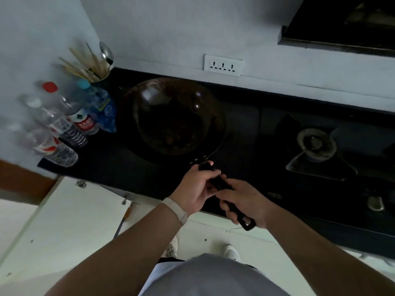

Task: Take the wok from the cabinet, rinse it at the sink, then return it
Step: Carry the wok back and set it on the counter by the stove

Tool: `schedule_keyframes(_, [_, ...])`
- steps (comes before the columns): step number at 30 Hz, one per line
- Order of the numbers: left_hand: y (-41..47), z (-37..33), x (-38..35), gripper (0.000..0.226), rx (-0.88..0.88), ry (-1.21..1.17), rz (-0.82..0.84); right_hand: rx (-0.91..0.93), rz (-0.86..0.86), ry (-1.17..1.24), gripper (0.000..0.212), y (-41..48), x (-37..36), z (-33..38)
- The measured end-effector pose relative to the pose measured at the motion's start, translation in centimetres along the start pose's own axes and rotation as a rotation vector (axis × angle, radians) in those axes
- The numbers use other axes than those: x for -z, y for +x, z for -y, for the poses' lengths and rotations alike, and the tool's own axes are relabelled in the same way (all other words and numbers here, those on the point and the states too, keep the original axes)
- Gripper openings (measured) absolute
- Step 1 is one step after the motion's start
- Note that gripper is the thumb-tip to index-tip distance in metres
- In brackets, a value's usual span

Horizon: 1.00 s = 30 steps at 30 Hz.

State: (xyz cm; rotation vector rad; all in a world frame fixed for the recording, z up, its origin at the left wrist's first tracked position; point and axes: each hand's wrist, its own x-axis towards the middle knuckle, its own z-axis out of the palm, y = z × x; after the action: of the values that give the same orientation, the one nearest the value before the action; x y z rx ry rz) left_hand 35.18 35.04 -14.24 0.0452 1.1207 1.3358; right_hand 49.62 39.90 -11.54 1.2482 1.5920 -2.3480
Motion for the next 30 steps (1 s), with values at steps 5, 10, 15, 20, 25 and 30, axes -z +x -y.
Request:
schedule_keyframes(5, [1.8,-4.0,4.3,0.034,0.092,0.066,0.105,0.022,-0.176,0.031,0.015,3.3,-5.1,0.9])
schedule_keyframes(10, [2.9,-6.2,6.4,0.033,0.174,0.143,0.178,0.029,-0.317,0.074,0.009,5.2,-8.6,1.2])
schedule_keyframes(15, [4.4,-7.0,6.3,0.029,0.26,0.206,0.233,0.033,-0.432,0.11,0.009,6.1,-9.2,1.0])
schedule_keyframes(20, [5.8,-7.3,4.8,0.03,0.301,0.278,0.233,0.026,-0.536,0.138,0.01,7.2,-8.5,0.7])
schedule_keyframes(25, [7.5,-6.8,3.0,0.037,0.323,0.348,0.239,0.015,-0.609,0.158,0.009,7.7,-7.1,0.3])
schedule_keyframes(30, [8.8,-6.4,1.4,0.036,0.331,0.399,0.235,0.024,-0.625,0.199,0.011,7.9,-5.5,0.3])
